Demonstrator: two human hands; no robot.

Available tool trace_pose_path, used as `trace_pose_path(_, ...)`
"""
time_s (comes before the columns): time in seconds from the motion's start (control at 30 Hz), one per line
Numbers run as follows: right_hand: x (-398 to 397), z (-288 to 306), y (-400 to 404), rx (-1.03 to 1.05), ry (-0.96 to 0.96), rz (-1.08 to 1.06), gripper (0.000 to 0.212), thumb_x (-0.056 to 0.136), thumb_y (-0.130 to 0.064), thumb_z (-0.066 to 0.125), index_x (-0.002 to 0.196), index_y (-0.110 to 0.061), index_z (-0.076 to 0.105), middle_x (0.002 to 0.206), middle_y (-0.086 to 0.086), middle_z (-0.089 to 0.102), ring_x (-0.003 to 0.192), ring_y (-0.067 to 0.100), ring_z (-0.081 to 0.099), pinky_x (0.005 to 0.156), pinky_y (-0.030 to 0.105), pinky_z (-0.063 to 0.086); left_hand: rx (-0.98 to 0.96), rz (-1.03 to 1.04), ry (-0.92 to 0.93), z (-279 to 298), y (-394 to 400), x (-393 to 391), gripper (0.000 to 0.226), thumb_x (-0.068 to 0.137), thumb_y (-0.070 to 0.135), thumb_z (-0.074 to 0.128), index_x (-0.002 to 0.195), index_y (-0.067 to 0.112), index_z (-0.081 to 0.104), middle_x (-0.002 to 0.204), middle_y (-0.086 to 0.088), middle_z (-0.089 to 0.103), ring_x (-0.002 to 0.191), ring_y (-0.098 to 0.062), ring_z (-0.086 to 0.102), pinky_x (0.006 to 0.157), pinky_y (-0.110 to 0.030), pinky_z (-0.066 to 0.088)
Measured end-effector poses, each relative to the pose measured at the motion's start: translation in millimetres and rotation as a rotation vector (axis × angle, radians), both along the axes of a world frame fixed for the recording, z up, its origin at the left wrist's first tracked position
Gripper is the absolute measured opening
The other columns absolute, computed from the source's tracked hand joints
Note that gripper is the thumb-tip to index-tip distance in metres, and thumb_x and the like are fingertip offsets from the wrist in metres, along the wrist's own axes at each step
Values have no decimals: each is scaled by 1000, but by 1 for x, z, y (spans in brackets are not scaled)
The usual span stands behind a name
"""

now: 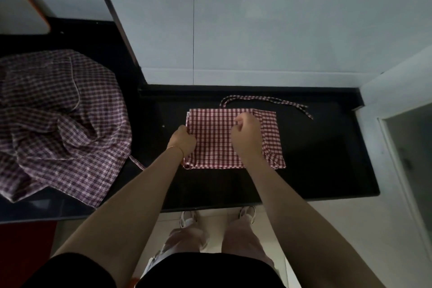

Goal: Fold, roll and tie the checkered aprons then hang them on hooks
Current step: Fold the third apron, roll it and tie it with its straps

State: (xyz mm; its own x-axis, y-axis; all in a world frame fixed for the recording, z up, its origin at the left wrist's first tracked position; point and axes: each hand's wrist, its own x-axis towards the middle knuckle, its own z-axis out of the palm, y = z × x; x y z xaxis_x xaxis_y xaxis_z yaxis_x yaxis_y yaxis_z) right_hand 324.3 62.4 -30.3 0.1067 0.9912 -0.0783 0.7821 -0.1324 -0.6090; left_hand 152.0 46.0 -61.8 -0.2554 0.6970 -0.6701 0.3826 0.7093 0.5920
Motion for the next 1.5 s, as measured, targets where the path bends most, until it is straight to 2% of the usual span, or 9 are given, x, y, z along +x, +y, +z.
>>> trace_pose_path(0.13, 38, -11, 8, 182, -106, -34, 17, 89, -5, 55, 103, -15, 58, 100, -4, 52, 96, 9, 50, 89, 28, 46, 48, -51, 308, 9, -2, 15, 39, 92, 14, 53, 126, 10, 34, 100, -7, 59, 83, -22, 61, 71, -39, 53)
trace_pose_path(0.27, 74, -23, 16, 185, -160, -22, 27, 92, -5, 52, 119, -12, 55, 123, 4, 56, 117, 16, 52, 103, 36, 46, 377, -181, 681, 7, -4, 29, 65, 82, 8, 55, 142, 11, 33, 136, -12, 44, 124, -30, 45, 103, -45, 39)
trace_pose_path(0.37, 86, -36, 18, 96, -223, 79, 38, 100, -9, 46, 138, -10, 48, 150, 9, 43, 144, 23, 35, 119, 43, 30, 605, -463, 660, 6, 0, 51, 60, 89, 17, 49, 147, 16, 33, 156, -8, 31, 146, -27, 23, 120, -47, 21)
trace_pose_path(0.53, 88, -50, 14, 97, -350, 299, 47, 102, -21, 42, 147, -9, 40, 156, 13, 37, 148, 28, 29, 119, 47, 29, 613, -945, 644, -12, 1, 88, 61, 101, 47, 26, 156, 30, 7, 166, -1, -3, 151, -24, -11, 122, -54, 1)
trace_pose_path(0.93, 78, -85, -1, -27, -550, 390, 57, 105, -42, 19, 158, -22, 15, 166, 6, 13, 154, 22, 7, 124, 50, 10, 346, -848, 758, -50, -6, 71, 78, 86, 82, 4, 151, 46, -19, 161, 4, -28, 145, -36, -29, 116, -66, -8)
trace_pose_path(1.07, 77, -80, 3, -35, -462, 399, 60, 104, -45, 24, 159, -23, 14, 167, 5, 10, 154, 21, 4, 123, 52, 13, 330, -842, 757, -48, -6, 72, 78, 85, 82, 4, 151, 46, -20, 160, 4, -30, 145, -37, -29, 115, -67, -4)
trace_pose_path(1.2, 84, -55, 6, -166, -155, 5, 85, 88, -59, 58, 153, -16, 23, 156, 13, 28, 143, 28, 29, 113, 41, 30, 311, -855, 762, -48, -6, 72, 80, 84, 83, 4, 149, 45, -24, 158, 3, -34, 144, -37, -30, 115, -67, -4)
trace_pose_path(1.37, 99, -15, 26, -744, 385, -311, 58, 81, -34, 79, 129, -16, 52, 122, 4, 61, 100, 17, 60, 76, 31, 47, 259, -898, 695, -38, 1, 71, 86, 81, 86, 8, 150, 44, -23, 158, 3, -34, 144, -37, -30, 115, -66, -6)
trace_pose_path(1.5, 108, 1, 32, -859, 351, -269, 46, 78, -23, 82, 119, -12, 62, 115, 6, 67, 100, 22, 64, 77, 34, 48, 230, -1030, 594, -15, 10, 53, 113, 72, 89, 44, 153, 40, -16, 161, 7, -27, 149, -33, -20, 119, -61, 0)
